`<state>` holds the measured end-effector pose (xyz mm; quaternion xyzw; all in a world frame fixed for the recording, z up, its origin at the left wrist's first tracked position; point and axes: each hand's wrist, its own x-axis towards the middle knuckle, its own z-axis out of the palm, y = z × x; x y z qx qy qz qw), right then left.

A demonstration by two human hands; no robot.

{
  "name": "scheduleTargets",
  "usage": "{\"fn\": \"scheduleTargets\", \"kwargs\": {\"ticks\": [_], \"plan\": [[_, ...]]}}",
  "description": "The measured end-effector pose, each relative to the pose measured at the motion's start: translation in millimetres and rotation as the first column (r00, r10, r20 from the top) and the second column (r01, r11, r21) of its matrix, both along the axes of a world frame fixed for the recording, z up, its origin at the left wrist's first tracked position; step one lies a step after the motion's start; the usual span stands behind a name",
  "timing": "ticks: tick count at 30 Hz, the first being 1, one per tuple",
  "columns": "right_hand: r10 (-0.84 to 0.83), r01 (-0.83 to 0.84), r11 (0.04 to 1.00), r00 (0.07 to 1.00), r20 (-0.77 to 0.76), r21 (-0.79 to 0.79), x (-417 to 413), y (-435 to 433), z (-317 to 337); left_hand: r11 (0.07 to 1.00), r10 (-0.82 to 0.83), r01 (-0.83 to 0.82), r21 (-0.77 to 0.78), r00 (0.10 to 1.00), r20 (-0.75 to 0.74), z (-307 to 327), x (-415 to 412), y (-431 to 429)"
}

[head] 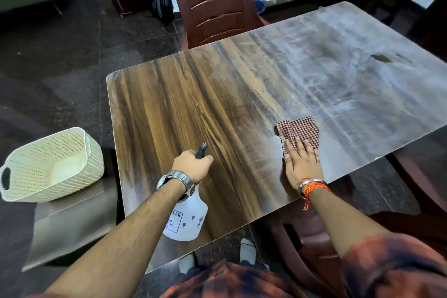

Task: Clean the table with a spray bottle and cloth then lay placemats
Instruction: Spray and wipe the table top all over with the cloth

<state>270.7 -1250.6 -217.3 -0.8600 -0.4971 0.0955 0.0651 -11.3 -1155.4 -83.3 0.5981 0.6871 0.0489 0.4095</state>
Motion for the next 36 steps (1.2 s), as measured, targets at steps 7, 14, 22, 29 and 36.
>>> {"fn": "scheduleTargets", "kwargs": {"ticks": [7,14,22,29,36], "plan": [[-0.012,0.012,1.000,1.000,0.026,0.014,0,5,-5,0.998,0.060,-0.060,0.008,0.998,-0.020,1,7,-14],[0.074,-0.074,0.997,0.997,0.010,0.001,-50,3,0,0.995,0.095,-0.094,0.021,0.994,-0.047,-4,-5,-30],[0.537,-0.532,0.841,0.843,-0.030,0.102,-168,-47,2,0.998,0.042,-0.042,0.042,0.999,0.005,2,-20,-47],[0.545,-0.545,0.833,0.838,0.029,0.094,-118,-90,6,0.999,-0.010,0.009,0.039,1.000,0.014,10,-36,-69],[-0.258,0.304,0.948,0.910,-0.325,0.097,-58,-146,54,0.982,-0.187,0.187,0.004,0.982,0.025,3,-27,-102]]}}
